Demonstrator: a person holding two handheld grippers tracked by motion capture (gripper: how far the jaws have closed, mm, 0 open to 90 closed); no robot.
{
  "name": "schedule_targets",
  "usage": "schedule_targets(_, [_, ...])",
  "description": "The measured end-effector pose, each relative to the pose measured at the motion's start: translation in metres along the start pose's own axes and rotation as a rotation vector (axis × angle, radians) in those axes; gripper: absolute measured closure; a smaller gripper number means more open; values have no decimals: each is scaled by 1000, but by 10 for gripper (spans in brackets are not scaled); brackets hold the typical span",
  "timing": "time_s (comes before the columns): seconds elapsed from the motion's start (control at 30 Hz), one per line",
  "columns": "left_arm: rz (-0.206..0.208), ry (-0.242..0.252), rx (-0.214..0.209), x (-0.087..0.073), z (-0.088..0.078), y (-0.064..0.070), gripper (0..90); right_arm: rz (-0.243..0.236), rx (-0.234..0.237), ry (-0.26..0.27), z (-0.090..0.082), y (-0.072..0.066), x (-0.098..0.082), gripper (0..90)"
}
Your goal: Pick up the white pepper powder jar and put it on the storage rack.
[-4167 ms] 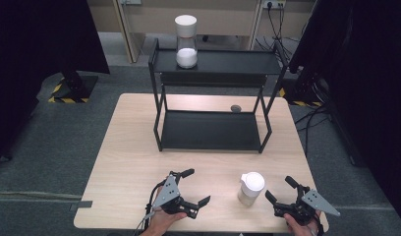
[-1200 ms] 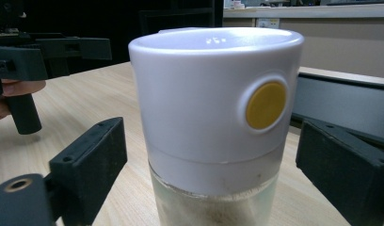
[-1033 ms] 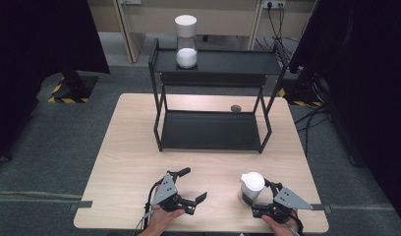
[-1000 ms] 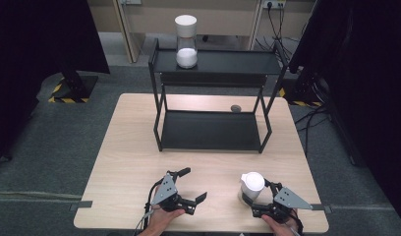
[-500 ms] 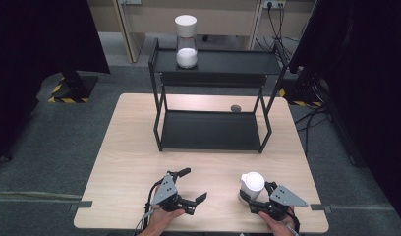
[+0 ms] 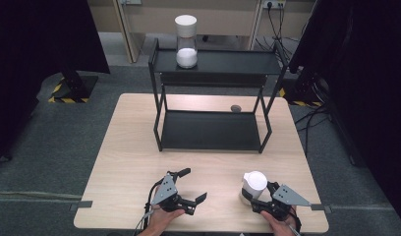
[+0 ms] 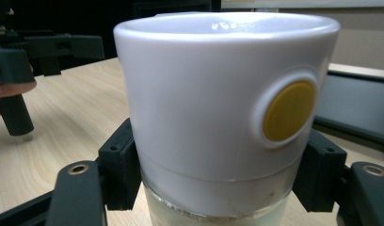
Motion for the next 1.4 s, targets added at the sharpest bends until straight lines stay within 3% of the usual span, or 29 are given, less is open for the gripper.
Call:
schedule_targets(0.77, [1, -6, 8, 0, 0, -1, 2, -39, 7, 27, -6, -4, 26, 310])
schedule_targets(1.4, [-1, -4, 14, -1, 0, -2, 2, -55, 34, 51, 4, -2, 72, 309])
Point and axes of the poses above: each handheld gripper's, and its own axes: z roughly forward along the jaws, x roughly out of its top, y roughly to its right, the point moved 4 cm from there along z, roughly forward along the jaws, and after that the axes turned 5 degrees about -y, right-handed, at the moved point
